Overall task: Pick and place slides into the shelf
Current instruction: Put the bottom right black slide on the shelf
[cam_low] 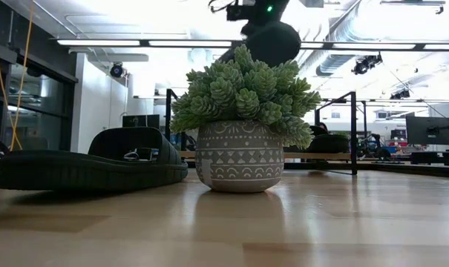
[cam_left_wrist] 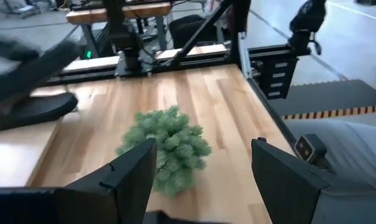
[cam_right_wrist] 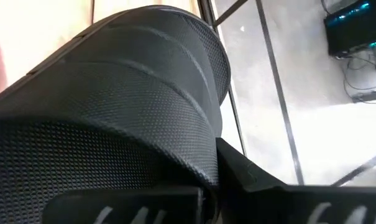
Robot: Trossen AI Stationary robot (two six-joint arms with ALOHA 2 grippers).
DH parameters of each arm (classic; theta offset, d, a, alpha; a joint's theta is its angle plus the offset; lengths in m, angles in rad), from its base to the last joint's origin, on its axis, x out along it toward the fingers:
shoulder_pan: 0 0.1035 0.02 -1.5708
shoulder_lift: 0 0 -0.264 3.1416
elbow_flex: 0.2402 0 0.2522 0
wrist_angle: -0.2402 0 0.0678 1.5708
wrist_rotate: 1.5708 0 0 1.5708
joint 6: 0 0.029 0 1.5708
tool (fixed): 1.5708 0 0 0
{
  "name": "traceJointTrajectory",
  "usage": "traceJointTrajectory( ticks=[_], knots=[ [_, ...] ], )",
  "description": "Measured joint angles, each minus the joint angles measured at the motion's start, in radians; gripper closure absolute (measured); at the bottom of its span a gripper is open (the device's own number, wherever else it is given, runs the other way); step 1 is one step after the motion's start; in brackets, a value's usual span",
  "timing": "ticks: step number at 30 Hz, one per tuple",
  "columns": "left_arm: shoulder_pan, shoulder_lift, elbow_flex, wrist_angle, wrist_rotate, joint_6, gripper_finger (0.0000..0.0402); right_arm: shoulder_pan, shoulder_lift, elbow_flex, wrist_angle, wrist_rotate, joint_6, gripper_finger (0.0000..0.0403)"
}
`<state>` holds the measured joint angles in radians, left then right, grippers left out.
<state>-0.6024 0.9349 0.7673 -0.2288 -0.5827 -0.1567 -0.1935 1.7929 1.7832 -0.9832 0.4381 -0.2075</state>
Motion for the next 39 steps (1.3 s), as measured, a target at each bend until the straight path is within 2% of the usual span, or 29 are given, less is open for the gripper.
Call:
traceJointTrajectory(
  ticks=[7,12,21,24,28,33,36,39],
  knots=[
    [0.000,-0.053,-0.011,-0.090,-0.098,-0.043,0.0156,0.002,-0.087,0.000,-0.048,-0.106,0.020,0.0403],
    [0.000,-0.092,-0.014,-0.144,-0.145,-0.094,0.0156,0.020,-0.154,0.001,-0.117,-0.112,0.054,0.0403],
    [0.000,-0.111,-0.014,-0.204,-0.159,-0.121,0.0156,0.105,-0.272,0.001,-0.159,-0.122,0.101,0.0403],
    [0.000,-0.111,-0.014,-0.208,-0.164,-0.121,0.0156,0.139,-0.296,-0.003,-0.189,-0.088,0.123,0.0403],
    [0.000,-0.115,-0.014,-0.233,-0.172,-0.129,0.0156,0.175,-0.384,-0.149,-0.113,-0.059,0.116,0.0403],
    [0.000,-0.133,-0.014,-0.256,-0.213,-0.148,0.0156,0.176,-0.595,-0.451,0.146,0.012,0.080,0.0403],
    [0.000,-0.147,-0.014,-0.254,-0.242,-0.147,0.0156,0.173,-0.700,-0.596,0.332,0.131,0.056,0.0403],
    [0.000,-0.152,-0.014,-0.251,-0.285,-0.147,0.0156,0.168,-0.750,-0.696,0.456,0.230,-0.016,0.0403]
  ],
)
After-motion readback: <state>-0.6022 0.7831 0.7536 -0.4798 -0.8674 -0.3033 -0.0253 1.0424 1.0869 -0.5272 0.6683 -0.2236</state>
